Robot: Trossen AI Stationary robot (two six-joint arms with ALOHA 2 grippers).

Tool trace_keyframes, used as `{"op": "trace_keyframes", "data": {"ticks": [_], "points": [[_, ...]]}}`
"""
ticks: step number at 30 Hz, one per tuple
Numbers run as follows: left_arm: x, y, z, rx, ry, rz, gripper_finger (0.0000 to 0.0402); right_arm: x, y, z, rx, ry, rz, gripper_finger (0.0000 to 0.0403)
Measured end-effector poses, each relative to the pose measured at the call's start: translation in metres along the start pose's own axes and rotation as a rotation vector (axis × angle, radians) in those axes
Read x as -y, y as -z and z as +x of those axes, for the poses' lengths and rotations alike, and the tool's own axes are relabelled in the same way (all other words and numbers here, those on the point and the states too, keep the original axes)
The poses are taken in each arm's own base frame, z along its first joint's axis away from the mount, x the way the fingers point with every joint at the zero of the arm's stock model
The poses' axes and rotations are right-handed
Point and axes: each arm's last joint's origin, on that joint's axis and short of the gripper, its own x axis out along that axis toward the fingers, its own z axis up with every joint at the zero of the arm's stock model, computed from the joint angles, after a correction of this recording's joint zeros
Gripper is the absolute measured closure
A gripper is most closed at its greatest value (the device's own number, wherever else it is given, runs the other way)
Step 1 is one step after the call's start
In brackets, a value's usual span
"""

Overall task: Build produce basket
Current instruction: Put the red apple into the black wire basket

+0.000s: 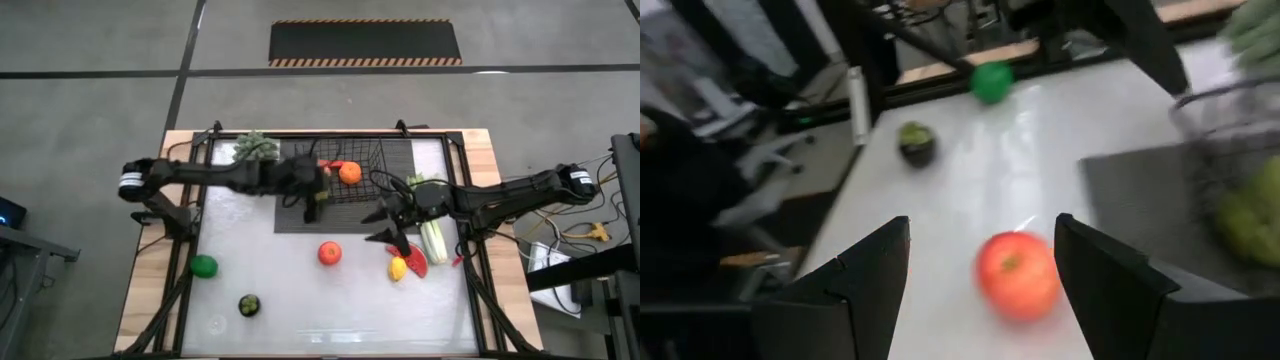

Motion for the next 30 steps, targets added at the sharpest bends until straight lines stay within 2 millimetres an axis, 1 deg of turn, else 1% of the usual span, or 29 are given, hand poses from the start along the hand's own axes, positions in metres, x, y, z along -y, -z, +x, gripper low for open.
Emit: {"op": "trace_keyframes", "data": {"ticks": [4,6,9,13,15,19,24,28,30], "points": [[0.029,0.008,-0.015,0.105,0.063,0.043,0.0162,-0.014,0.006,0.002,-0.048,-0.054,0.114,0.0170],[0.039,0.013,-0.022,0.154,0.089,0.056,0.0162,-0.021,0.010,0.003,-0.081,-0.069,0.191,0.0170],[0.052,0.023,-0.029,0.229,0.118,0.080,0.0162,-0.026,0.017,0.003,-0.136,-0.047,0.331,0.0170],[0.061,0.040,-0.034,0.318,0.136,0.111,0.0161,-0.028,0.030,0.001,-0.233,0.039,0.443,0.0170],[0.062,0.047,-0.035,0.356,0.132,0.132,0.0161,-0.027,0.036,0.000,-0.279,0.100,0.507,0.0170],[0.062,0.055,-0.036,0.429,0.118,0.137,0.0161,-0.024,0.044,-0.003,-0.344,0.183,0.594,0.0170],[0.062,0.058,-0.037,0.449,0.110,0.156,0.0161,-0.025,0.041,-0.002,-0.314,0.180,0.580,0.0170],[0.061,0.057,-0.037,0.450,0.102,0.189,0.0161,-0.028,0.027,0.004,-0.283,0.180,0.482,0.0170],[0.061,0.057,-0.038,0.455,0.097,0.210,0.0161,-0.031,0.019,0.011,-0.278,0.171,0.400,0.0170]]}}
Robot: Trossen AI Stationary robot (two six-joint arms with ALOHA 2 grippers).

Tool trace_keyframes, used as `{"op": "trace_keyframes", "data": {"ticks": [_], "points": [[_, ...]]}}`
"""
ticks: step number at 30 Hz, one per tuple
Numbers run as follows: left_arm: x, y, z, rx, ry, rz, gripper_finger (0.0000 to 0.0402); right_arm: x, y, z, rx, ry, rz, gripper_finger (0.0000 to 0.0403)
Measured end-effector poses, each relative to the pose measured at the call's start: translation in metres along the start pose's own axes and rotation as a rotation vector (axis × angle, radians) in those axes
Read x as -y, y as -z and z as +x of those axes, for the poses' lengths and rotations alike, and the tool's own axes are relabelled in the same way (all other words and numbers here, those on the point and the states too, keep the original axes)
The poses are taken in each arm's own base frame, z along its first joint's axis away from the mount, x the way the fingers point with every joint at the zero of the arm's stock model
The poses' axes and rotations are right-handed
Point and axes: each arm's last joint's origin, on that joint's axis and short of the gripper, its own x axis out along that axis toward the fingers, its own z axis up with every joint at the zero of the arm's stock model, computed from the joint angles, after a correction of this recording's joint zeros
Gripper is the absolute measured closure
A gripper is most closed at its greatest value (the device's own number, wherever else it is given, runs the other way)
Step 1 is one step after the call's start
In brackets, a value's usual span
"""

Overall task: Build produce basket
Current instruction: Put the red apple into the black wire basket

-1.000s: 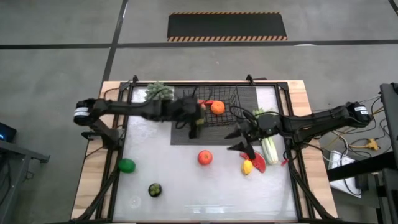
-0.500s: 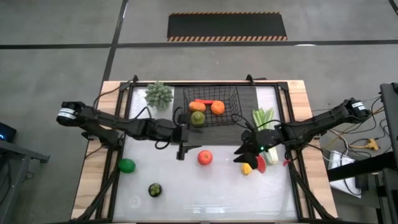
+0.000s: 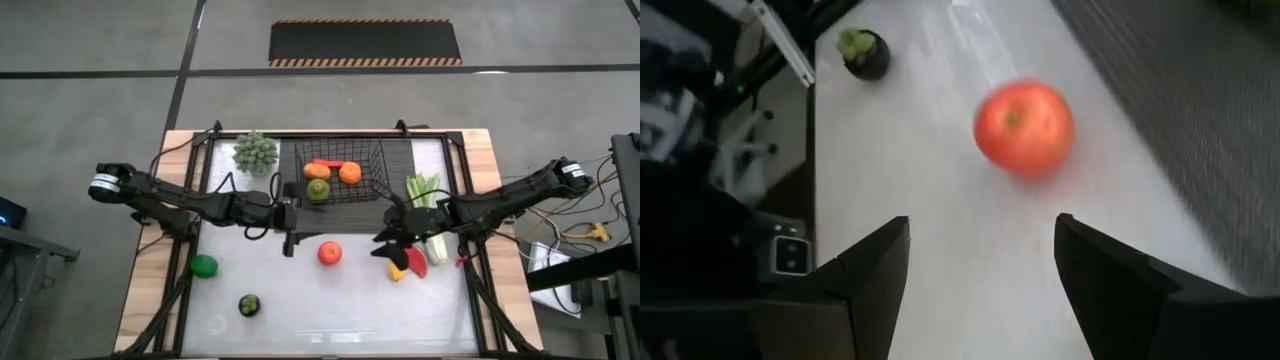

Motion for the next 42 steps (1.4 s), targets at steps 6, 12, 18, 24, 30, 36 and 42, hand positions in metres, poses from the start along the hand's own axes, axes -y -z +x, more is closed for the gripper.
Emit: {"op": "trace_keyframes", "data": {"ticks": [6,12,18,24,30,36,42], "points": [[-0.001,0.000,0.000,-0.008,-0.020,0.055,0.0162,-0.012,-0.014,0.025,-0.020,0.043,-0.314,0.0168],[-0.003,-0.001,-0.010,-0.007,-0.045,0.079,0.0162,-0.012,-0.027,0.058,-0.063,0.101,-0.400,0.0123],[-0.002,0.005,-0.021,-0.006,-0.046,0.072,0.0162,-0.016,-0.038,0.090,-0.093,0.154,-0.489,0.0079],[-0.002,0.010,-0.036,0.007,-0.046,0.043,0.0162,-0.013,-0.042,0.119,-0.151,0.301,-0.565,0.0079],[-0.002,0.012,-0.048,0.037,-0.050,0.038,0.0162,-0.009,-0.037,0.146,-0.231,0.292,-0.575,0.0079],[-0.002,0.011,-0.052,0.045,-0.052,0.014,0.0162,-0.007,-0.037,0.162,-0.253,0.274,-0.567,0.0078],[-0.002,0.011,-0.051,0.039,-0.049,0.015,0.0162,-0.007,-0.036,0.165,-0.257,0.274,-0.568,0.0102]]}}
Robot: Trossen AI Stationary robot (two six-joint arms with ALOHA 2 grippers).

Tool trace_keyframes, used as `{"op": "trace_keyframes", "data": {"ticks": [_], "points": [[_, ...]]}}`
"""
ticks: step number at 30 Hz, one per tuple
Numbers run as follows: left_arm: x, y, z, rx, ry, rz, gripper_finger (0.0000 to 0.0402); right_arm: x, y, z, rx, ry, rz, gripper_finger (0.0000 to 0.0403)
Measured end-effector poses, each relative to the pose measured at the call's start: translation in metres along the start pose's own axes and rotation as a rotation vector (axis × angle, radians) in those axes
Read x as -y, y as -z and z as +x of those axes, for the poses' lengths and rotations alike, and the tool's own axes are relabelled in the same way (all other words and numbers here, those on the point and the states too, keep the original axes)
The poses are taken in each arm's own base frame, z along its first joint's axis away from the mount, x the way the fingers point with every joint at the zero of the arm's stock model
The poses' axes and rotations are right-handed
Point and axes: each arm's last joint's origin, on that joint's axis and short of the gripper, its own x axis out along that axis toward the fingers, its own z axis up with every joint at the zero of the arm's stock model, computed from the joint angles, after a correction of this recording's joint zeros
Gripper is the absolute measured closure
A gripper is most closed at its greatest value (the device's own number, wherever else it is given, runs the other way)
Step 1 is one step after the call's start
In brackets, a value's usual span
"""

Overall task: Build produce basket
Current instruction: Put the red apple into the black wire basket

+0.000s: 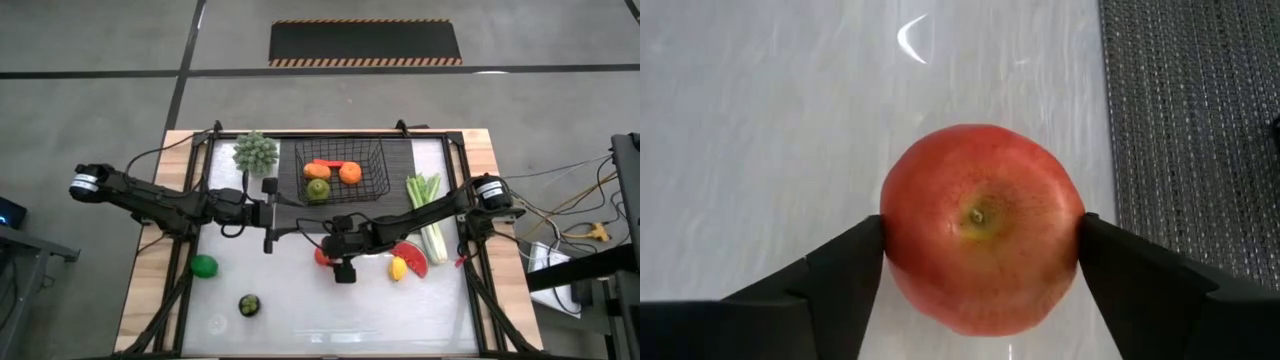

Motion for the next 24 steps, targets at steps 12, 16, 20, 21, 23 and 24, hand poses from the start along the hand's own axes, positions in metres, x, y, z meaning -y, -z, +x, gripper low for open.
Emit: {"op": "trace_keyframes", "data": {"ticks": [12,16,20,21,23,24], "points": [[-0.001,-0.001,-0.001,0.005,-0.002,-0.027,0.0162,0.000,-0.005,-0.009,-0.015,-0.014,-0.001,0.0148],[-0.002,-0.005,-0.005,0.026,-0.007,-0.038,0.0162,0.001,-0.020,-0.037,-0.009,-0.019,-0.019,0.0147],[-0.002,-0.005,-0.006,0.024,-0.007,-0.051,0.0162,0.008,-0.041,-0.080,0.034,-0.004,-0.035,0.0147],[-0.002,-0.005,-0.006,0.024,-0.007,-0.051,0.0162,0.012,-0.046,-0.091,0.048,0.010,-0.028,0.0147],[-0.002,-0.005,-0.006,0.024,-0.007,-0.051,0.0162,0.023,-0.055,-0.114,0.069,0.069,-0.003,0.0147],[-0.003,-0.005,-0.006,0.024,-0.007,-0.051,0.0162,0.031,-0.059,-0.126,0.083,0.112,0.014,0.0147]]}}
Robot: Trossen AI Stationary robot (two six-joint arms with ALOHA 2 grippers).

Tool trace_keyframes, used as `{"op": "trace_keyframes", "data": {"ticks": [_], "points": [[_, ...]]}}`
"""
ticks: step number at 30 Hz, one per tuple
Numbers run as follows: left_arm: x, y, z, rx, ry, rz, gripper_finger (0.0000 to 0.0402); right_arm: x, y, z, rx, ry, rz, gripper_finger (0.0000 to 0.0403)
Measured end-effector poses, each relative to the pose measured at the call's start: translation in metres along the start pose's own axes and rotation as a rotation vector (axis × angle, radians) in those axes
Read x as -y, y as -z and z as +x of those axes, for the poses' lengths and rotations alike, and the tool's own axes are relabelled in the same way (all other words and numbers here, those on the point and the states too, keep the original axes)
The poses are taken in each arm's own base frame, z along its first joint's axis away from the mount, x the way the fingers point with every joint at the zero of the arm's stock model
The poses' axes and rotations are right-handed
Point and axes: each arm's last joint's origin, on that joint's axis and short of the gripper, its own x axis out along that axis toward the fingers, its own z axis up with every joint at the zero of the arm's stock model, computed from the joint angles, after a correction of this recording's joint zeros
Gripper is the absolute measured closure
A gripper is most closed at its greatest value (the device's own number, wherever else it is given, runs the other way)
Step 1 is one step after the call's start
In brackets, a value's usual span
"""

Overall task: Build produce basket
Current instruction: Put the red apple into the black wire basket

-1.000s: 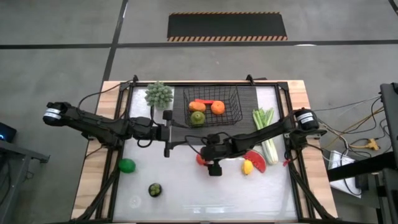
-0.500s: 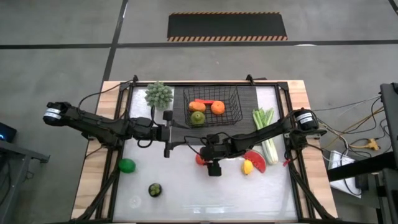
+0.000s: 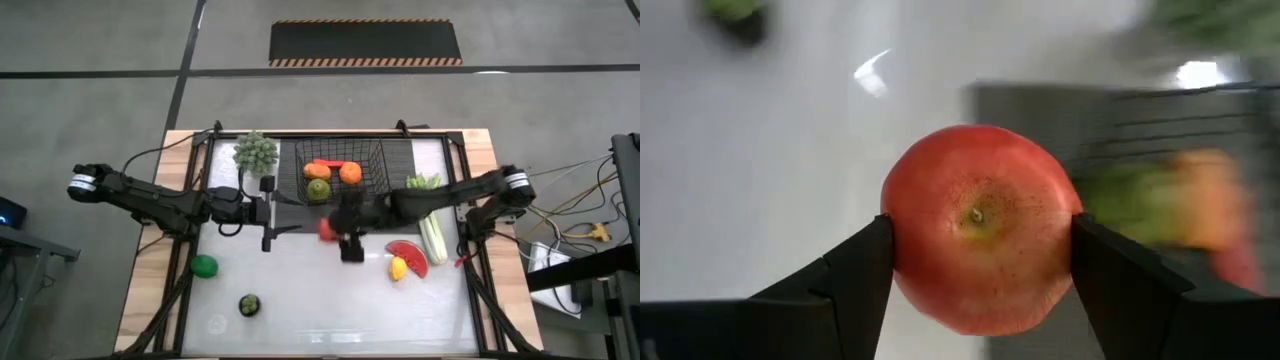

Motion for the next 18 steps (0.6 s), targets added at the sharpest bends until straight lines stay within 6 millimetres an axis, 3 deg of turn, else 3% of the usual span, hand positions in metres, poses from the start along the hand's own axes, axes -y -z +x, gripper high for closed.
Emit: {"op": "trace_keyframes", "data": {"ticks": [4,7,12,18], "points": [[0.000,0.000,-0.001,0.000,0.000,0.000,0.0162,0.044,-0.007,-0.030,-0.007,0.187,0.104,0.0147],[0.000,0.000,-0.001,0.000,0.000,-0.002,0.0162,0.080,0.001,-0.034,-0.050,0.255,0.212,0.0147],[0.000,0.000,-0.001,-0.002,0.001,-0.002,0.0162,0.132,0.022,-0.017,-0.109,0.300,0.380,0.0147],[0.000,0.001,-0.001,-0.007,0.001,-0.001,0.0162,0.166,0.041,0.026,-0.074,0.141,0.487,0.0147]]}}
